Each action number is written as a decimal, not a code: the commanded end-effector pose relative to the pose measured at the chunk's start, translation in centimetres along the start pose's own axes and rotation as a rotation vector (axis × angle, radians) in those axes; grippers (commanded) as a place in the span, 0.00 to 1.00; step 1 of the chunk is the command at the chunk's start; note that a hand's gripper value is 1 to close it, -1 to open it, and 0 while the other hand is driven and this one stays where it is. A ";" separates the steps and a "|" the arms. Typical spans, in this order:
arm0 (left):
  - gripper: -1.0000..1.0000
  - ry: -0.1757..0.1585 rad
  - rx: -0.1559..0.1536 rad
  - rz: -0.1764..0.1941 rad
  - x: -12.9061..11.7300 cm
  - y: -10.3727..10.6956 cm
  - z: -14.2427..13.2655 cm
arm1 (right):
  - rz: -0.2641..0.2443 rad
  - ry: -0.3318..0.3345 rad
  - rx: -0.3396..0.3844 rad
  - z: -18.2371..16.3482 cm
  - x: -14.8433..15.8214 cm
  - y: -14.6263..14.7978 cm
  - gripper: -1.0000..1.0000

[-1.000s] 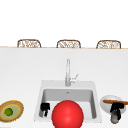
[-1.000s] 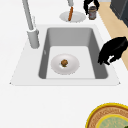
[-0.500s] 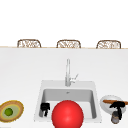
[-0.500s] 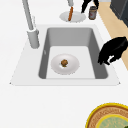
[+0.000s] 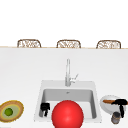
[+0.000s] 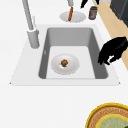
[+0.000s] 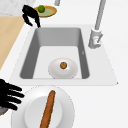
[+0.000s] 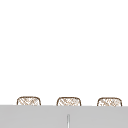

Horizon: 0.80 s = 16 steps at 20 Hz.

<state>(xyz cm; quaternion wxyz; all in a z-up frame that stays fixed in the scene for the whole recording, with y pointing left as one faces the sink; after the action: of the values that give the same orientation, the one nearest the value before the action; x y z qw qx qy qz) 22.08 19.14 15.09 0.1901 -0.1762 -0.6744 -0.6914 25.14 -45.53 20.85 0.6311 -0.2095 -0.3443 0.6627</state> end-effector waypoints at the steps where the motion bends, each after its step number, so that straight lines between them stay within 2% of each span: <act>1: 0.50 0.000 0.000 0.000 0.0 0.0 0.0 | 0.005 0.006 0.005 1.1 0.3 -1.5 0.00; 4: 0.50 0.000 0.000 0.000 0.0 0.0 0.0 | 0.013 0.017 0.029 1.4 1.2 -2.7 0.00; 10: 0.50 0.000 0.000 0.000 0.0 0.0 0.0 | 0.074 0.035 -0.019 1.3 4.0 -4.8 0.00; 16: 0.50 0.000 0.000 0.000 0.0 0.0 0.0 | 0.087 0.067 -0.014 -0.1 7.4 -5.5 0.00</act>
<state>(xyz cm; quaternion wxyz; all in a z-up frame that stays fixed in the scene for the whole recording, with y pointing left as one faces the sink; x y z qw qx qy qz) 22.08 19.14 15.09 0.1901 -0.1762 -0.6744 -0.6914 27.83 -40.46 25.94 0.6215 -0.2350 -0.3248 0.6730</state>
